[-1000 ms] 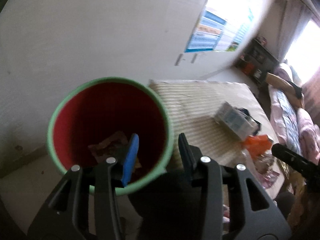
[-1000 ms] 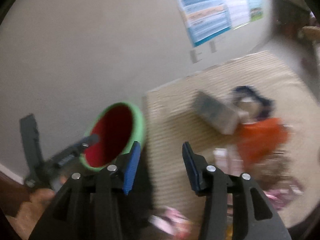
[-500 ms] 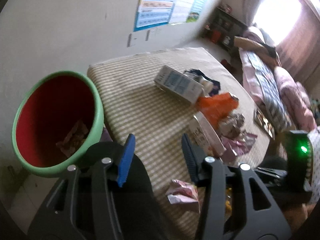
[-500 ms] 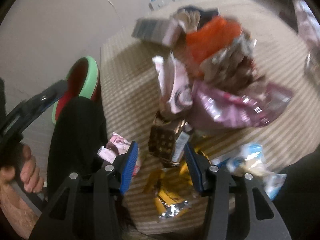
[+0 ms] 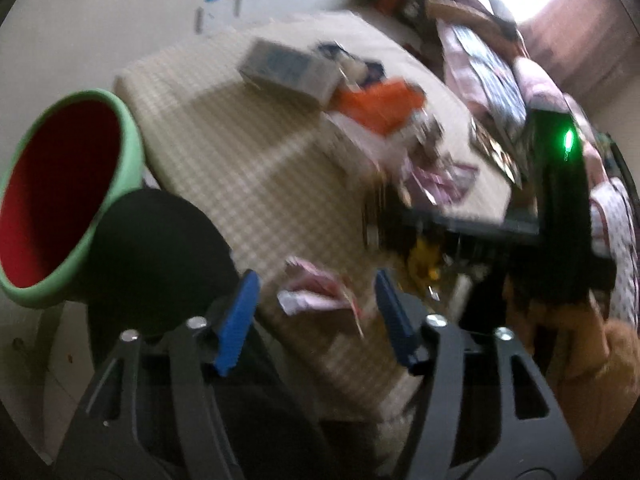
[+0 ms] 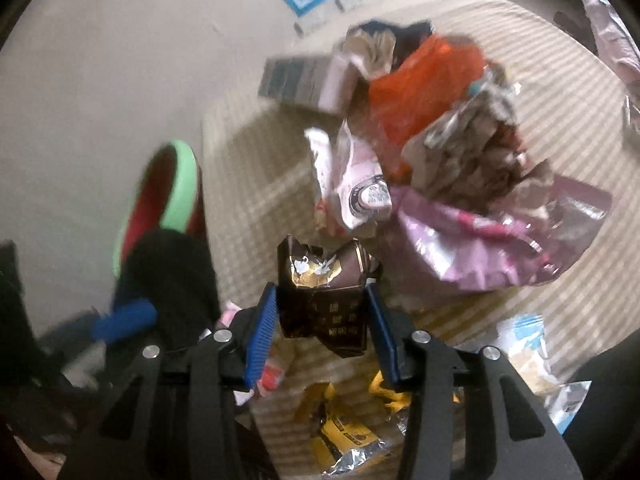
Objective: Collect trash
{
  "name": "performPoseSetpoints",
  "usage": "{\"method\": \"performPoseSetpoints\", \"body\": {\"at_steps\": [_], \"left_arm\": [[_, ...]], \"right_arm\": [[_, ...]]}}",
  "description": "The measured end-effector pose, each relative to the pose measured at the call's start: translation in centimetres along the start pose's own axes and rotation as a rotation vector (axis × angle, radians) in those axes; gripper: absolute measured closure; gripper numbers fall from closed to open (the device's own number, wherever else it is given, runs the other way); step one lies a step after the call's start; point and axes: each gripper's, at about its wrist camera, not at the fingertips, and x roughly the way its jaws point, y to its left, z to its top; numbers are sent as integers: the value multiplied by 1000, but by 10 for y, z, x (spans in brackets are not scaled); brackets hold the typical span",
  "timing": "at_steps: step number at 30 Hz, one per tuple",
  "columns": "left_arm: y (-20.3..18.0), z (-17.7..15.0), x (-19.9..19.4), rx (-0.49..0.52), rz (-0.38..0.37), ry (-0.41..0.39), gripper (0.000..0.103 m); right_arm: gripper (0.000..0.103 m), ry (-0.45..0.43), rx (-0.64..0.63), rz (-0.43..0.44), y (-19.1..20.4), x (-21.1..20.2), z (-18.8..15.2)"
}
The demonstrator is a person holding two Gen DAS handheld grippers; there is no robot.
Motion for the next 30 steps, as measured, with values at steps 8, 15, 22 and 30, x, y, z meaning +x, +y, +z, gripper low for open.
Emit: {"method": "performPoseSetpoints", "body": {"at_steps": [8,15,22,30], "left_arm": [[-13,5,29,14,34,52,42],[-26,-1,52,18,48,138,55],[-8,6,52,-46,59,88,92],[-9,21,51,-16,88,12,95]], "right_arm": [[60,-42,50,34,-13,-14,-1],[60,-71,75,46,-19,-26,0],[60,-79,78,48,-20,-27,0],[60,-84,84,48,-21,-27,-1]]}}
